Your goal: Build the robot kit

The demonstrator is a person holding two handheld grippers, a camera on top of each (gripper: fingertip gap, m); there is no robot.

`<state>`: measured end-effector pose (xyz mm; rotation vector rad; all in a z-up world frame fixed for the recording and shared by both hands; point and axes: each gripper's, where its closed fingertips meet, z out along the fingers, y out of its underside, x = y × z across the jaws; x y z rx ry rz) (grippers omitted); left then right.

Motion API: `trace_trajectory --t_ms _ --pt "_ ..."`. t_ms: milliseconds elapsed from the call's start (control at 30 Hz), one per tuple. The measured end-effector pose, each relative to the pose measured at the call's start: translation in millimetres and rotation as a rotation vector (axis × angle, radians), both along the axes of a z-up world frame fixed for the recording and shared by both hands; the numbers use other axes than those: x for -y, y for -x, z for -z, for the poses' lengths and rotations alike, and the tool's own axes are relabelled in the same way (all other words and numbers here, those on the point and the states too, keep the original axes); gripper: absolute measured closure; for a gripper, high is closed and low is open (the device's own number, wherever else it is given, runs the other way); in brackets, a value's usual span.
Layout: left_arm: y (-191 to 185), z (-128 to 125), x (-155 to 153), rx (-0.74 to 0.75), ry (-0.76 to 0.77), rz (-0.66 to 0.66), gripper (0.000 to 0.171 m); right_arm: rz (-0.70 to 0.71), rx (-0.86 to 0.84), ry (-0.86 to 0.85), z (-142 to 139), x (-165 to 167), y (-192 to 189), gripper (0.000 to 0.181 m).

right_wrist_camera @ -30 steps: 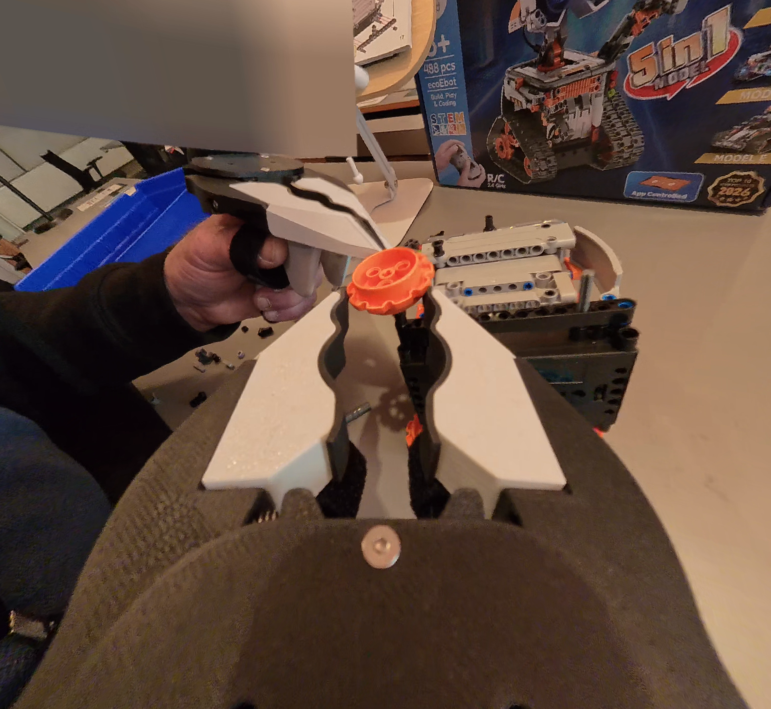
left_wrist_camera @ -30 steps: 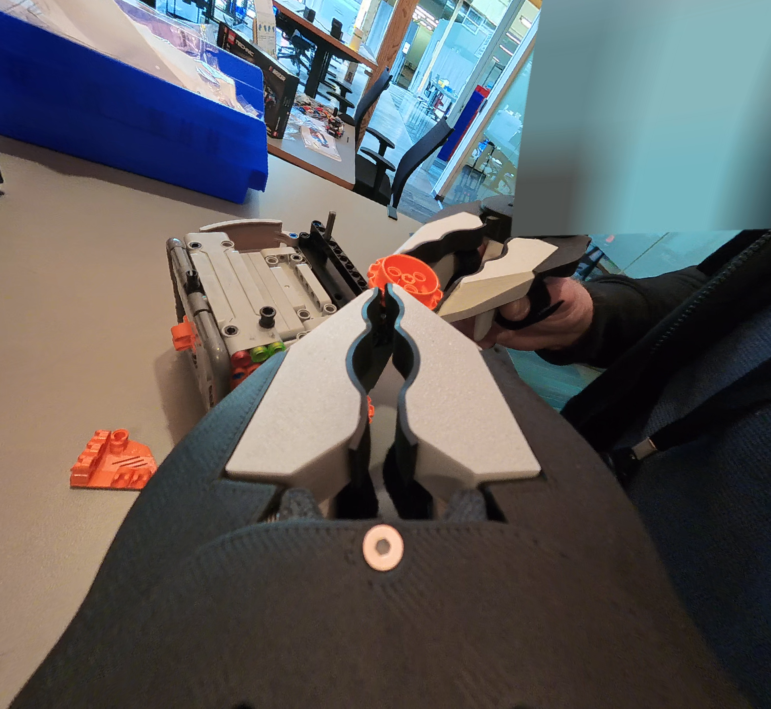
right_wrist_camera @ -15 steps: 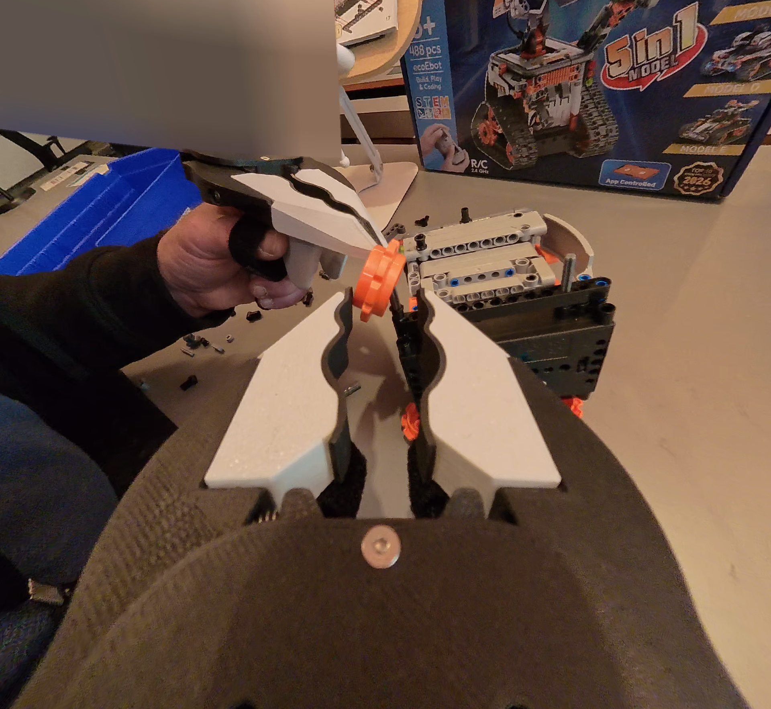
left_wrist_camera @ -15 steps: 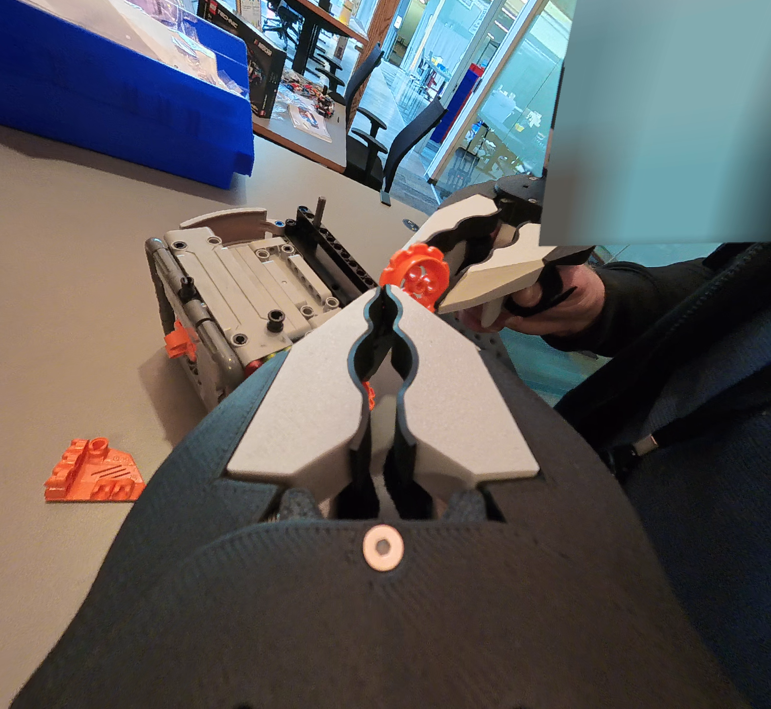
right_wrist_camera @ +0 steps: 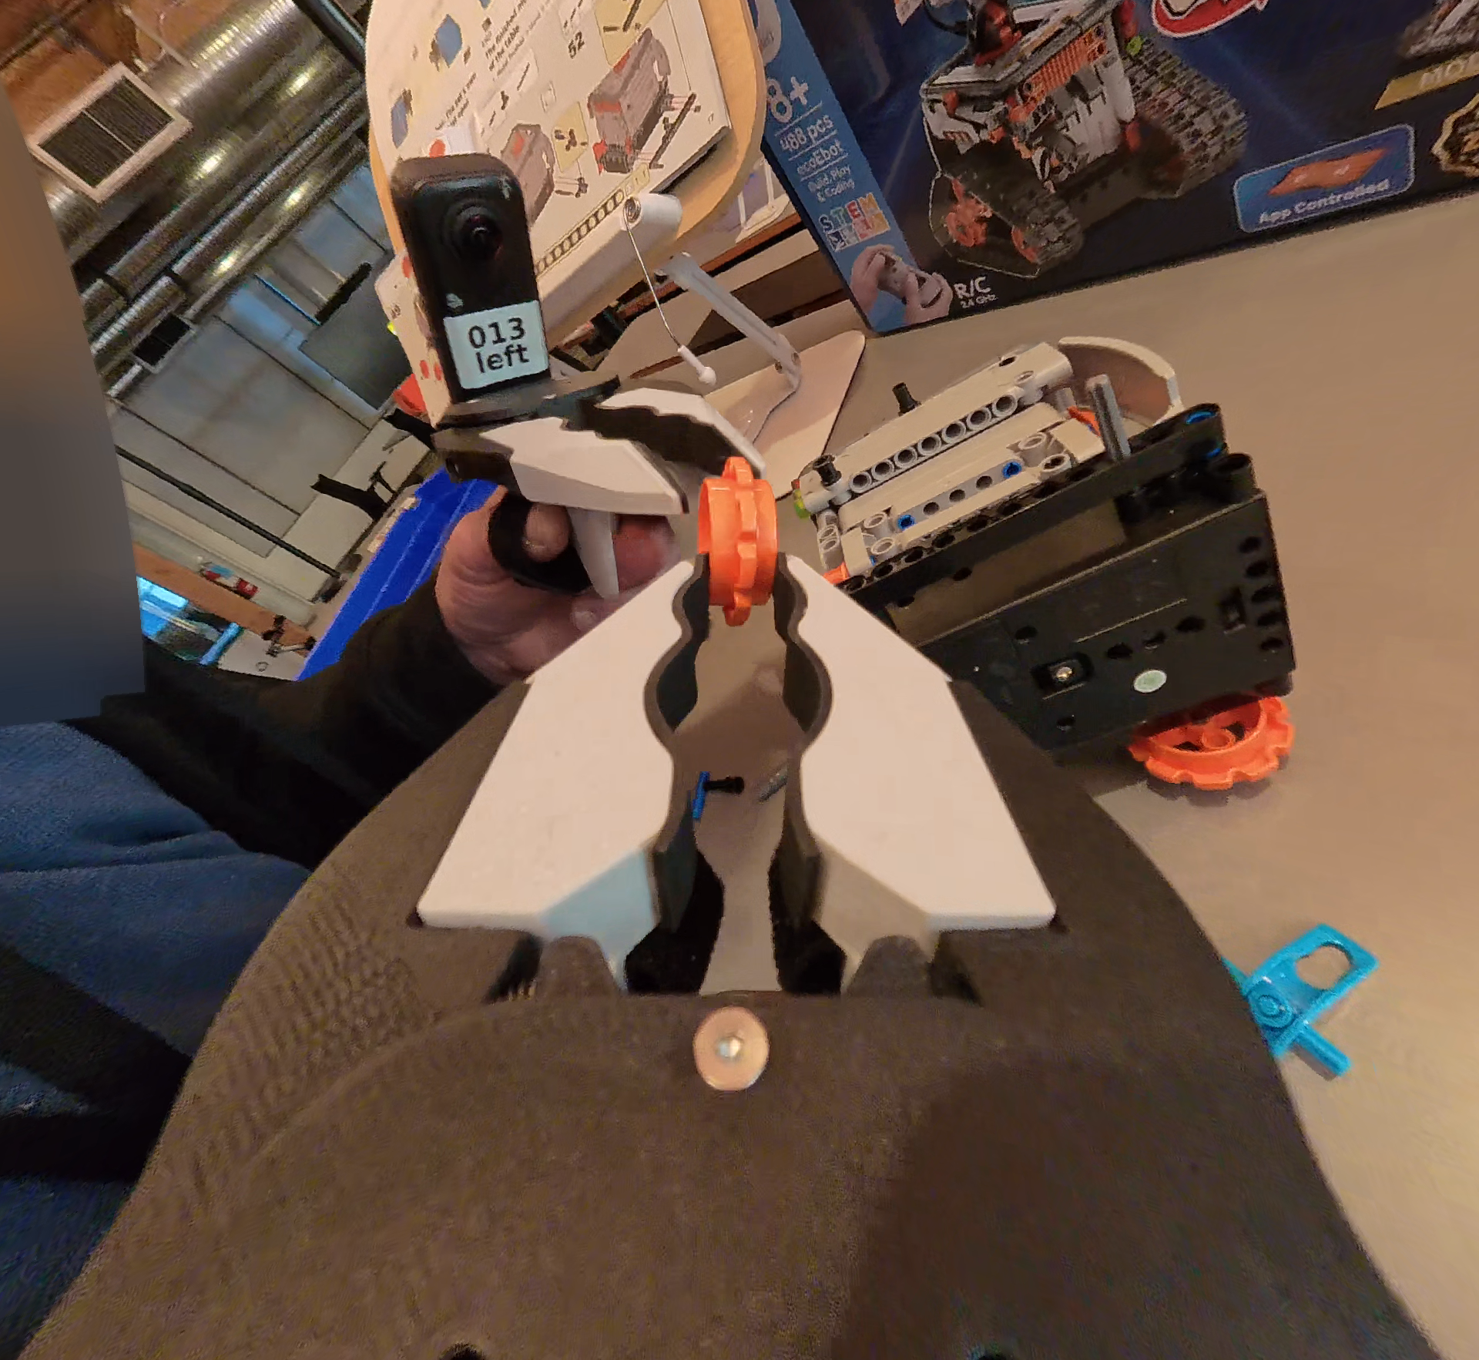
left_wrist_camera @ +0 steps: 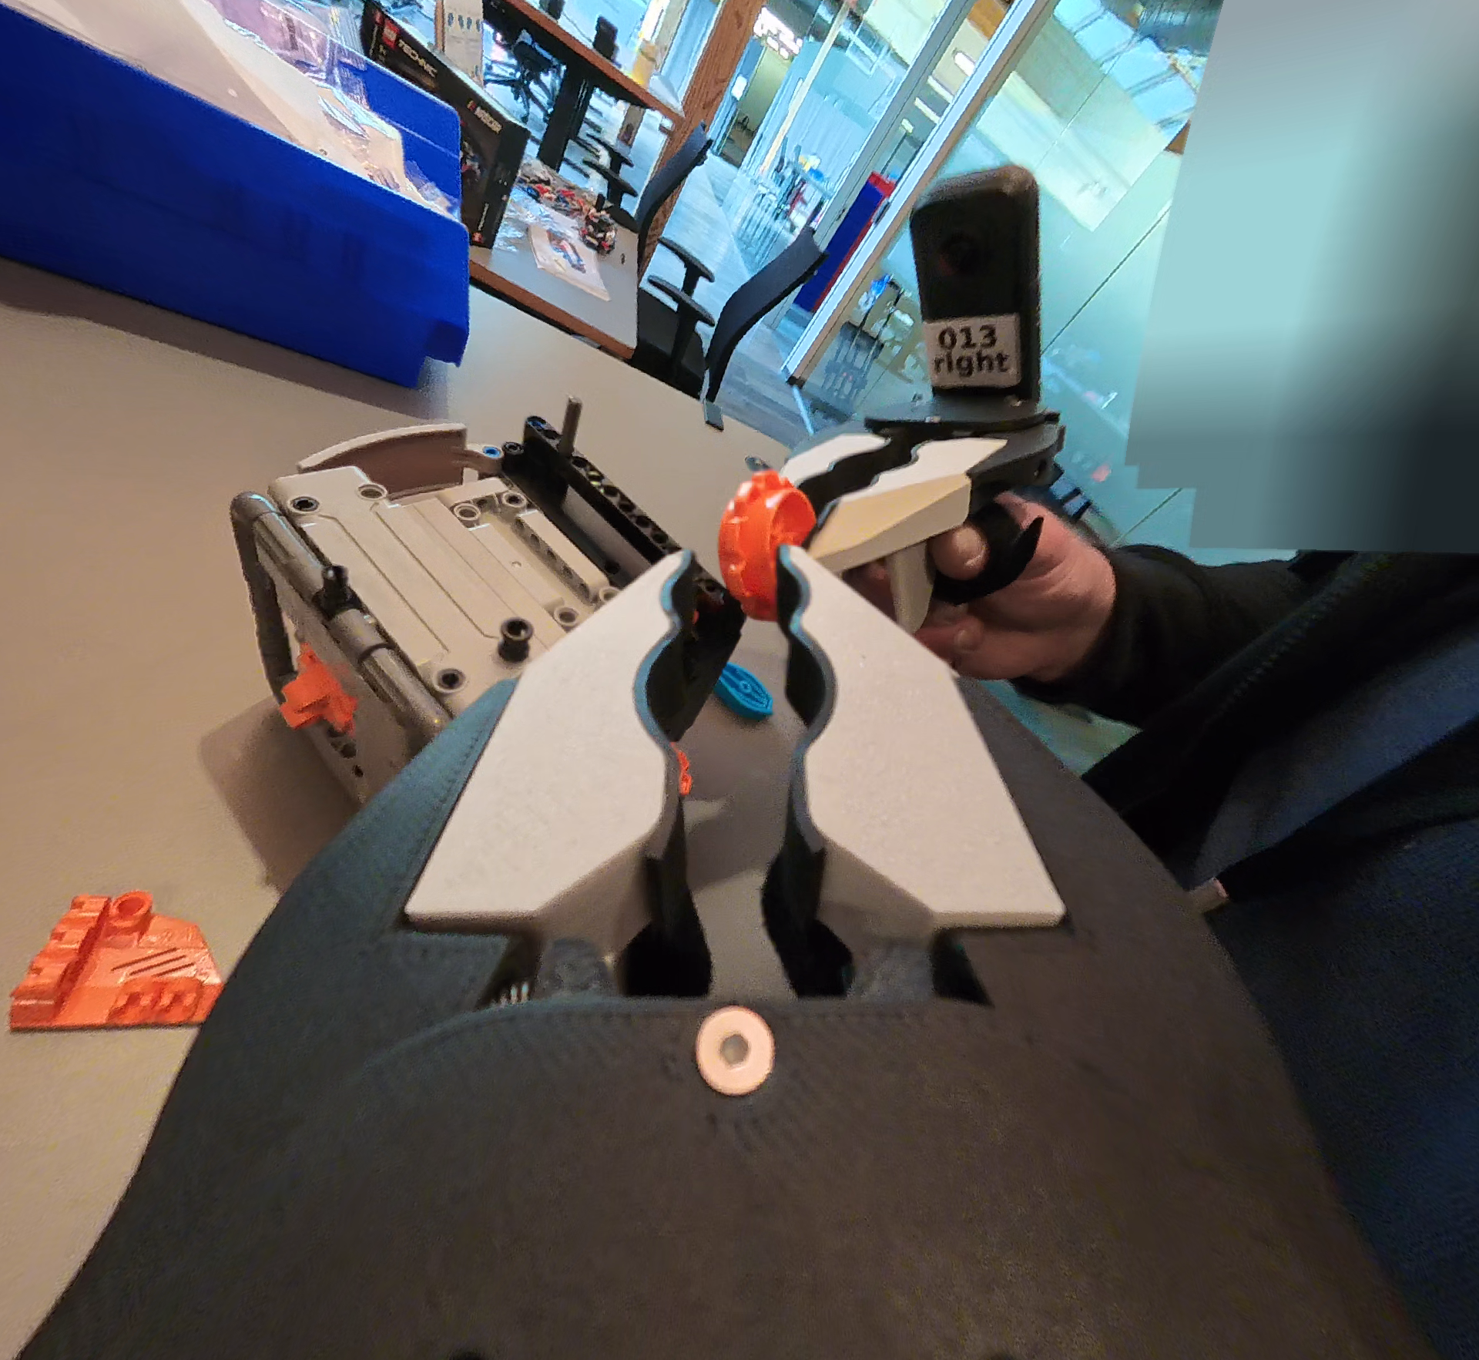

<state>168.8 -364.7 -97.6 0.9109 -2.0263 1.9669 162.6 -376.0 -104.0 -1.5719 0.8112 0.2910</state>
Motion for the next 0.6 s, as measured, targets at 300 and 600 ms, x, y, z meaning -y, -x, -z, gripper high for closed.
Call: trace_trajectory --t_ms 300,600 --pt "1 2 16 -0.103 0.038 0.088 0.158 -0.029 -0.060 -0.038 0 1 -1 0.167" --pt "2 5 19 -0.291 0.103 0.109 0.158 -0.033 -0.050 -0.046 -5 7 -6 0.167"
